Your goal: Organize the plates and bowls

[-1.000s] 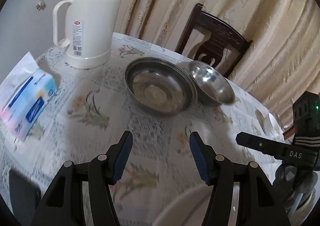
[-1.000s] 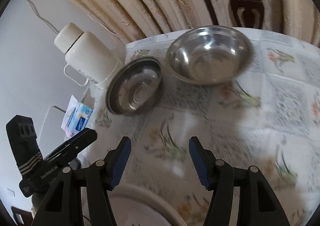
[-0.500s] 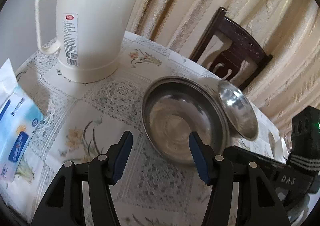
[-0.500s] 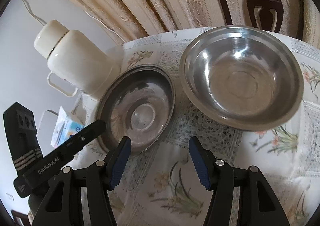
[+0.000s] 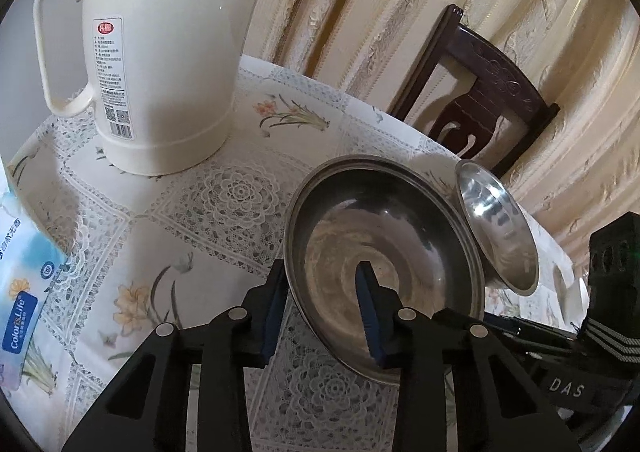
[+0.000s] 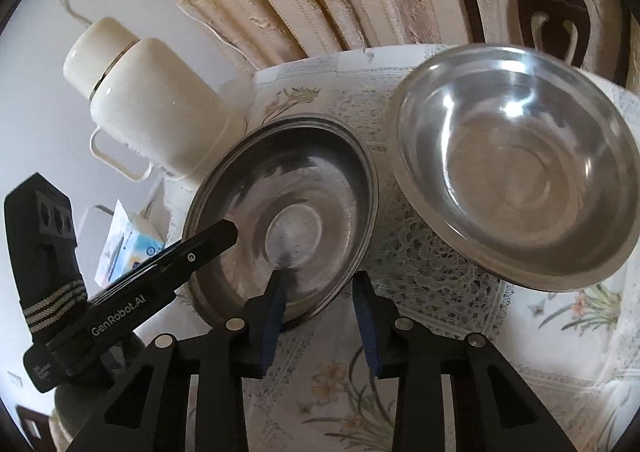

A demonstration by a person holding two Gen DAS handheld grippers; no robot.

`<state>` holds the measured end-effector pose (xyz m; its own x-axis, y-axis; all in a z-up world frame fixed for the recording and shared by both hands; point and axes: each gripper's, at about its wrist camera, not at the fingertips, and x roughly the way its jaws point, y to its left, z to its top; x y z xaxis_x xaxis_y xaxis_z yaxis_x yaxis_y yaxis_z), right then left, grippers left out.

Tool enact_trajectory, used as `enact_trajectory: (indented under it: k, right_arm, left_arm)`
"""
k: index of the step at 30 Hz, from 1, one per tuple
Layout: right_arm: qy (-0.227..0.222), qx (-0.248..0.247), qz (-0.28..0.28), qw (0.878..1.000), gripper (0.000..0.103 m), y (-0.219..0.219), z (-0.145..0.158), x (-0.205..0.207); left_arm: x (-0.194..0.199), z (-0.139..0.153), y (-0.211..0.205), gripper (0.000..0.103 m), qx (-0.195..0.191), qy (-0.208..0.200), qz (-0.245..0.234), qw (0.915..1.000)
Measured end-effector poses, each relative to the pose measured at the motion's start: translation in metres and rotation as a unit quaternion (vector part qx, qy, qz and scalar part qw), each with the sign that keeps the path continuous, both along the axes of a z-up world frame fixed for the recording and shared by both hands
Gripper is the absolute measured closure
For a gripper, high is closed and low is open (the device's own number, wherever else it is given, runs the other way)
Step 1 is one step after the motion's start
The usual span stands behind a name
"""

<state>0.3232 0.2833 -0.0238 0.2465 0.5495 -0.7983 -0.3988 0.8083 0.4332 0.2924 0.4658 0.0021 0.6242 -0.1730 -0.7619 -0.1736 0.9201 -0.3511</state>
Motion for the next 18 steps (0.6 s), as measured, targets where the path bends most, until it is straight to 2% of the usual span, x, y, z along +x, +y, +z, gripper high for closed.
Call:
enact_trajectory:
  k: [6,10,18]
  right_arm:
    - [-0.016,0.001,0.011,1.000,0.067,0.004,0.010,-0.007]
    - [-0.038,0.002,0.013,0.999,0.067,-0.002,0.026,-0.011]
    - [-0.065,0.015,-0.021,0.998,0.067,-0.043,0.052,-0.009]
  left_arm:
    - [-0.010,0.005,0.001,0.068,0.009,-0.006,0.007,0.9999]
    - [-0.014,0.019,-0.001,0.068,0.015,-0.020,0.008,0.9997]
    - [-0.007,0.048,-0.033,0.068,0.025,-0.049,-0.023,0.9982]
